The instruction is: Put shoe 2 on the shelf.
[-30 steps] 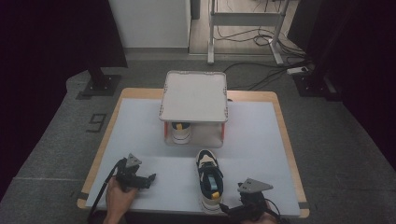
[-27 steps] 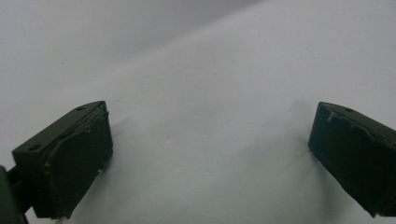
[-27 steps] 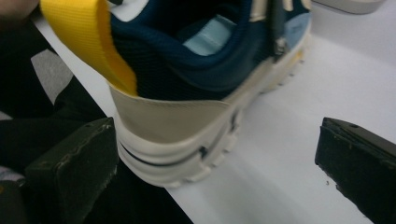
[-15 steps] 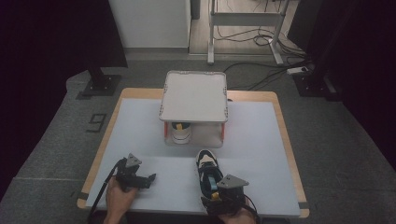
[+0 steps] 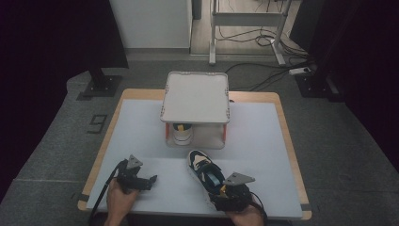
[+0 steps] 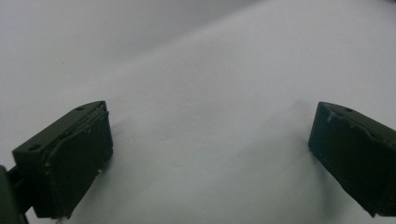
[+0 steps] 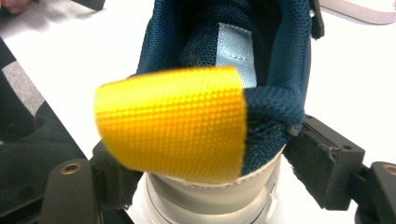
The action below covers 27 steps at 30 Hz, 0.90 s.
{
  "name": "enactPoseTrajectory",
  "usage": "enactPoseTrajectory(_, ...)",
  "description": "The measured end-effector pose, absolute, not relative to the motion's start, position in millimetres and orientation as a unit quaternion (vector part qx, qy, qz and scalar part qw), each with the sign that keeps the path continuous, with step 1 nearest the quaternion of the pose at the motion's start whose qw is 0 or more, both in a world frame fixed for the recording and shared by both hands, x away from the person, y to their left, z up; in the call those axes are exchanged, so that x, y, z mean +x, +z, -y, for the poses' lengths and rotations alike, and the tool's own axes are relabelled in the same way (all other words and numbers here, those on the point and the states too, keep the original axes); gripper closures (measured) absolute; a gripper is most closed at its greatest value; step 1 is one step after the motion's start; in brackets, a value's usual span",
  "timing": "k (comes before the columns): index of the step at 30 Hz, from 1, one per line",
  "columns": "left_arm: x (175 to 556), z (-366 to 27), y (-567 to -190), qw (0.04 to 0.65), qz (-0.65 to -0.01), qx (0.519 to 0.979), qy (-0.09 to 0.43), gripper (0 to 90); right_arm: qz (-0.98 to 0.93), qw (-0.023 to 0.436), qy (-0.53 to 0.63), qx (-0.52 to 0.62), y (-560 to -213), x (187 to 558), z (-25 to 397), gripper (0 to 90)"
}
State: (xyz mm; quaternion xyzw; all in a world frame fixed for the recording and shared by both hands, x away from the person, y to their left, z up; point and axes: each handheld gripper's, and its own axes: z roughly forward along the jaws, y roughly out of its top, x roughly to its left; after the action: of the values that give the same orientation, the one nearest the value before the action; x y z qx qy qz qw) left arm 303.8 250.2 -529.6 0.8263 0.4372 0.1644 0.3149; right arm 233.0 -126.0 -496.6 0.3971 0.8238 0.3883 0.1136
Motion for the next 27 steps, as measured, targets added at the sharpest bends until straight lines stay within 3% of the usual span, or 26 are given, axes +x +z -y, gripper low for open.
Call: enactPoseTrajectory(27, 303.8, -250.3, -529.4, 0.314, -0.436, 0.827, 0.164, 0.0, -0.808, 0.131, 0.419, 0.394, -470.6, 229.2, 145.2, 29.4)
